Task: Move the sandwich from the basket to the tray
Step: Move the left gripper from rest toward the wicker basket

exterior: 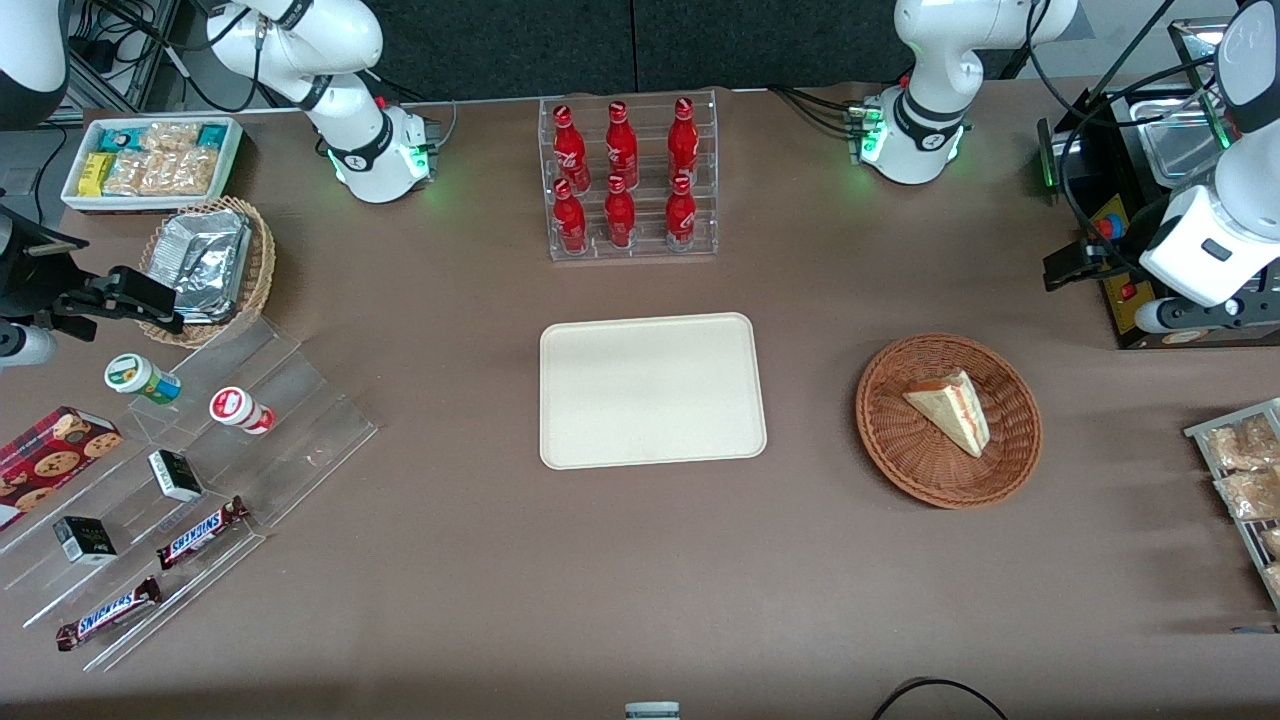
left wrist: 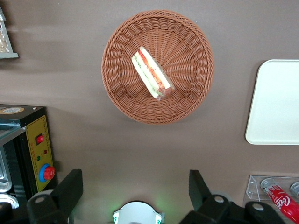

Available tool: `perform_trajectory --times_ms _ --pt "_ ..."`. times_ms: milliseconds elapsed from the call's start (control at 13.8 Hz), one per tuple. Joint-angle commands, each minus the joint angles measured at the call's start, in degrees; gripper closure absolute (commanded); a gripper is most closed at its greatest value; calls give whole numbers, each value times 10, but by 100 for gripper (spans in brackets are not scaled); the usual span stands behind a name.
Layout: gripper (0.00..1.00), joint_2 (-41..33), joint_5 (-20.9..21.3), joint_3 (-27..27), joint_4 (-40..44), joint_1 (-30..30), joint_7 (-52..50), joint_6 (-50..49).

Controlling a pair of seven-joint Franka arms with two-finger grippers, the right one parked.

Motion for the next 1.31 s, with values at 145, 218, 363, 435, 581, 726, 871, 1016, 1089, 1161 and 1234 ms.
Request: perform_trajectory --times_ms 145,218,363,435,581,726,871,1016,1089,1161,1234 --pt "0 -2 9 12 7 -3 10 -6" --pt "0 -1 14 12 4 -2 9 3" --pt "0 -1 10 12 -12 -2 11 33" --pt "0 -2 10 12 -26 -2 11 48" --pt "0 0 14 12 -65 -2 6 73" --pt "0 -1 15 12 -106 -2 2 111" --pt "0 0 15 12 -140 -2 -37 162" --pt "0 -1 15 11 -180 -3 -103 219" --pt "0 0 15 10 -198 -5 -135 248" --pt "0 4 15 10 -215 -5 -170 276" --pt "0 5 15 9 -235 -5 -196 306"
